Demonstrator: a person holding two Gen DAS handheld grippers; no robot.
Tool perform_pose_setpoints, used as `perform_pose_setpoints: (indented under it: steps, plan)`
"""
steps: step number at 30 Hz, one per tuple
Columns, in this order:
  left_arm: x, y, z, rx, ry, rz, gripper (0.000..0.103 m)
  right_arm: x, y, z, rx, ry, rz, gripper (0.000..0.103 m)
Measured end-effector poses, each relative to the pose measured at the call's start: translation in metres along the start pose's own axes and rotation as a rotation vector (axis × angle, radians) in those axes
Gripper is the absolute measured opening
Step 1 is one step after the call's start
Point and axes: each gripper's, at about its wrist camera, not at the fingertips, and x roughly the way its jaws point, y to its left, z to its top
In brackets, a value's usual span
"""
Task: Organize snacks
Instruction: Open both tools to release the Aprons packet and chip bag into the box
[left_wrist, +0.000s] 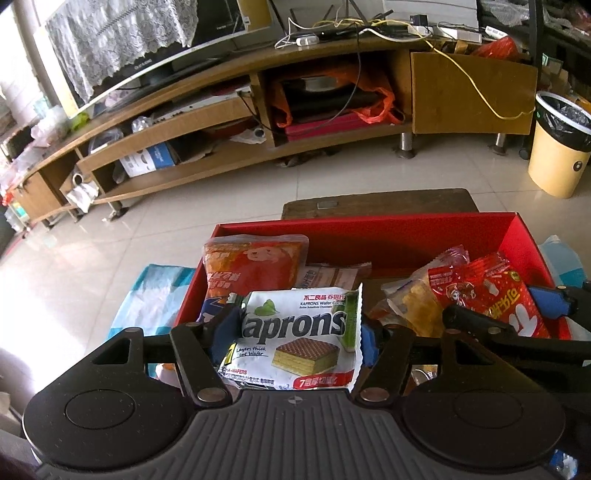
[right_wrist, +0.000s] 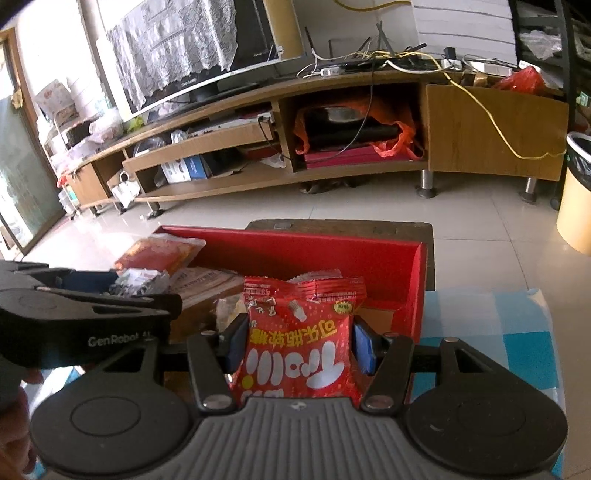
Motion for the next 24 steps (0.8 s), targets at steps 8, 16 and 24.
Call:
perform_pose_setpoints:
  steps: [8,16,24]
  plan:
    - [0.001,0.001,-0.001,0.007,0.005,0.005,0.082,0.001,0.0,0.001,-0.014,0.003,-0.022,0.055]
    - [-0.007,0.007,0.003,-0.029,0.011,-0.027,0.087,-0.01,-0.003,0.006,-0.008,-0.002,-0.036,0.057]
    - [-0.02,0.014,0.005,-0.069,0.013,-0.092,0.087,-0.03,-0.002,0.004,-0.028,-0.013,-0.049,0.064]
